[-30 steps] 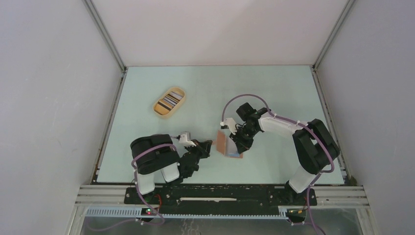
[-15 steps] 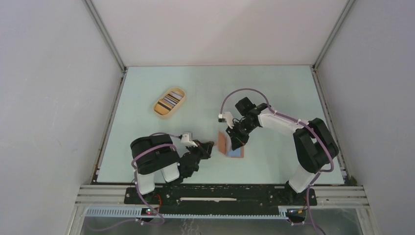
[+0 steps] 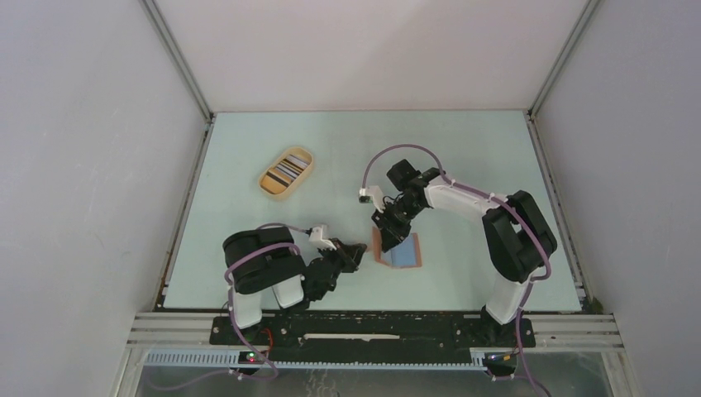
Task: Put the credit cards into the card holder
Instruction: Turn over the card slot in the card holder.
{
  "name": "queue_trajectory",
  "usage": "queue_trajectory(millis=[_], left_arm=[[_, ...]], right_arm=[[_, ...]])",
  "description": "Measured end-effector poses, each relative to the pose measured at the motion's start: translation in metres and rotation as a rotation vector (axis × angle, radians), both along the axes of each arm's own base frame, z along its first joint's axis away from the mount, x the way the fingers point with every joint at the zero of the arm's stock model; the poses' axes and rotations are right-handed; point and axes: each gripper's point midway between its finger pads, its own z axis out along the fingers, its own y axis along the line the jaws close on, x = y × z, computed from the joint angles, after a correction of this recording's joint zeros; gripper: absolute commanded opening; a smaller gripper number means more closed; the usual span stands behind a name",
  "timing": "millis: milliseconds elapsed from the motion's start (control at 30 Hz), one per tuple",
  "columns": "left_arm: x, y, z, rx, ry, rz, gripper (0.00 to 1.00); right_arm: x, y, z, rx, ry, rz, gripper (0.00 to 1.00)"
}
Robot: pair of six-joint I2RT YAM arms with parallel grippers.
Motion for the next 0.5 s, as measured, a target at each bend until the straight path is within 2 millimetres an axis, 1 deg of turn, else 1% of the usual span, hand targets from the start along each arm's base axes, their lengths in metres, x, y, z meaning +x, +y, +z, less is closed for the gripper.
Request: queue_trajectory(millis=[200,333,433,500], left_arm=[[-0.002,-0.002,0.002,-0.023,0.011,-0.009,0.26],[-0.005,-0.002,0.014,-0.059,0.005,-0.015,0.36],[-0.011,0.001,0.023,-0.084,-0.001,-0.025,0.4],[-0.015,0.002,0.028,-0.097,-0.006,-0.032,0.41]], right_arm=[[0.001,0.001,-0.015,-0.035,0.035,-0.001,0.29],[0.0,-0.002,-0.022,-0.059,0.049,-0.005,0.3],[0.0,-0.003,-0.026,-0.072,0.055,-0.007,0.32],[-0.001,-0.004,-0.028,-0.079,0.059,-0.007,0.32]])
